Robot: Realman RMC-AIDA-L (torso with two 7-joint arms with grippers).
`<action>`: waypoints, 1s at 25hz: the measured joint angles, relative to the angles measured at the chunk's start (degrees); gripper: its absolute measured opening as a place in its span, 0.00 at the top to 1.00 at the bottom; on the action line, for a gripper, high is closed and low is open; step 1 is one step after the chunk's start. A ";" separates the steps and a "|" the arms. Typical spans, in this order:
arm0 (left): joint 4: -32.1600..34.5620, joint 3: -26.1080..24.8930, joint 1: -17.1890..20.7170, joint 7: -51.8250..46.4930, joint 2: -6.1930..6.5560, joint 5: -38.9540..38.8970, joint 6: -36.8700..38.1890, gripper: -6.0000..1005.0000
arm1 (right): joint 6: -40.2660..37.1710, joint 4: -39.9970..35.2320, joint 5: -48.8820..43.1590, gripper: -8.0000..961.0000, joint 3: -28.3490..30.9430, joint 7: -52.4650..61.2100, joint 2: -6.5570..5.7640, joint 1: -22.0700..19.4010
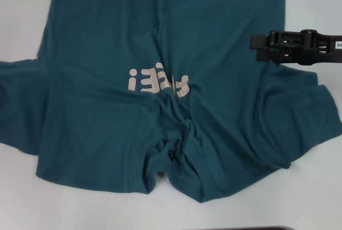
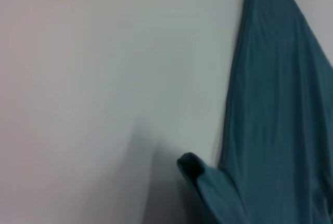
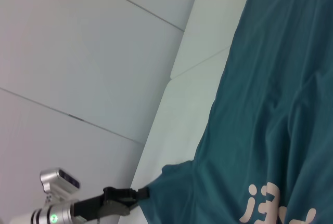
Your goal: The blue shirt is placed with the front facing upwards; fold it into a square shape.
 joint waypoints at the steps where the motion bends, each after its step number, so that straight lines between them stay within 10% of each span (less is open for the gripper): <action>1: -0.19 0.12 -0.74 -0.08 0.57 0.85 0.30 0.99 | 0.00 0.00 -0.01 0.02 0.00 0.01 0.00 -0.01; 7: -3.26 0.41 -4.31 -2.30 1.62 8.13 1.68 0.99 | 0.01 0.00 -0.25 0.02 -0.06 0.07 0.00 -0.02; 25: -11.85 -0.19 -4.40 -4.95 -1.49 7.17 11.47 0.98 | 0.28 -0.03 -0.32 0.02 -0.45 0.68 0.00 0.32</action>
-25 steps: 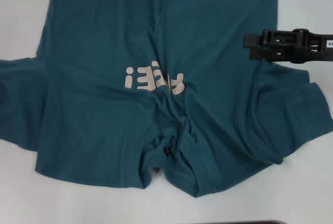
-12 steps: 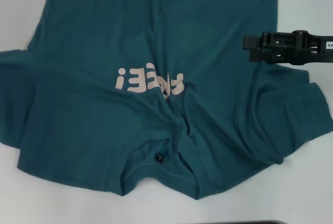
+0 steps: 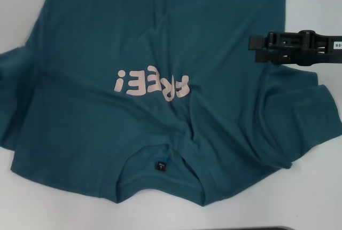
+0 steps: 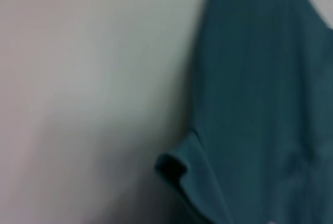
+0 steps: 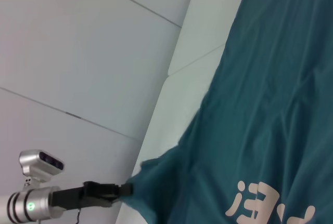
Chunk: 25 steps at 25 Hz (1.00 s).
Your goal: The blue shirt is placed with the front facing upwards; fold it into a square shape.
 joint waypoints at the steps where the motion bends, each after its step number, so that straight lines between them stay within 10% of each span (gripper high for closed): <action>1: -0.52 -0.01 -0.04 -0.20 -0.42 -1.19 1.57 0.98 | 0.00 -0.01 -0.01 0.02 0.00 0.01 0.00 0.04; 18: -9.30 4.23 -2.17 -4.16 -9.19 0.82 -0.42 0.97 | 0.21 0.18 -0.05 0.02 0.22 0.13 0.00 -0.16; 25: -16.39 8.02 -1.85 -4.19 -10.78 1.61 -0.73 0.96 | 0.39 0.36 -0.05 0.02 0.25 0.14 0.00 -0.16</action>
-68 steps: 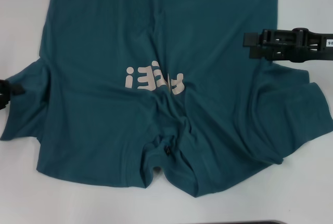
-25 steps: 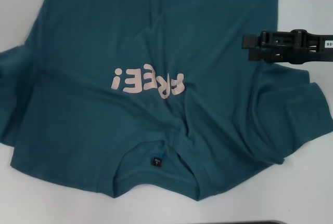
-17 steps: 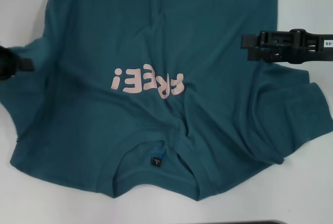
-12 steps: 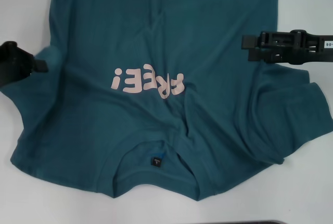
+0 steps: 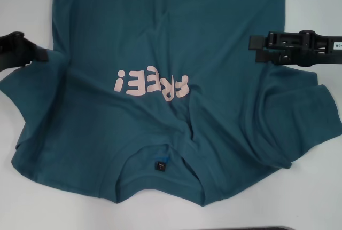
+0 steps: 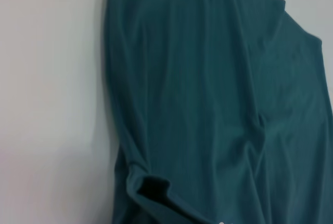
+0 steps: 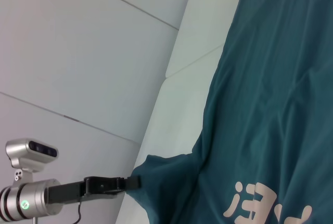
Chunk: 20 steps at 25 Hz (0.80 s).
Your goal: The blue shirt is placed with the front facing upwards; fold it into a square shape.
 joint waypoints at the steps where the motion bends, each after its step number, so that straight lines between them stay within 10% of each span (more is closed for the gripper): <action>1: -0.51 0.91 0.02 0.02 -0.06 0.04 -0.25 0.96 | 0.03 0.00 0.00 0.02 -0.02 0.00 0.00 0.06; 20: -7.52 12.69 1.10 0.78 -2.36 5.36 -6.00 0.95 | 1.27 -0.05 -0.09 0.02 -0.34 0.68 -0.40 0.09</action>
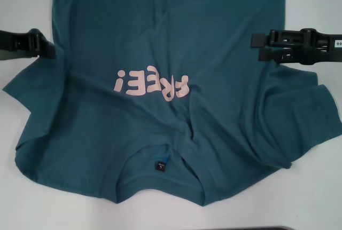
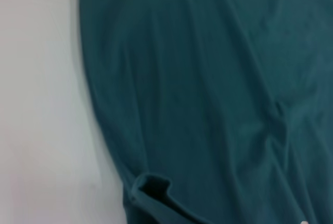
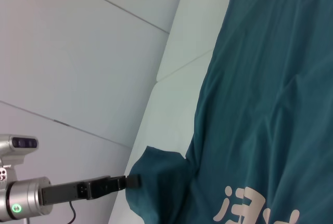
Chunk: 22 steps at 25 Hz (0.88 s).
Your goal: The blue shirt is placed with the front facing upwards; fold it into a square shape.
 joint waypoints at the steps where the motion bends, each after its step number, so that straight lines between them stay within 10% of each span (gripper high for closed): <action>1: 0.19 0.10 -0.10 -0.13 0.00 0.19 0.06 0.95 | 0.01 0.13 0.00 0.02 0.00 0.05 -0.09 0.02; 22: 3.87 4.69 -3.31 2.86 -0.09 -3.75 3.84 0.84 | 0.76 0.18 0.01 0.02 0.00 0.81 -0.40 0.04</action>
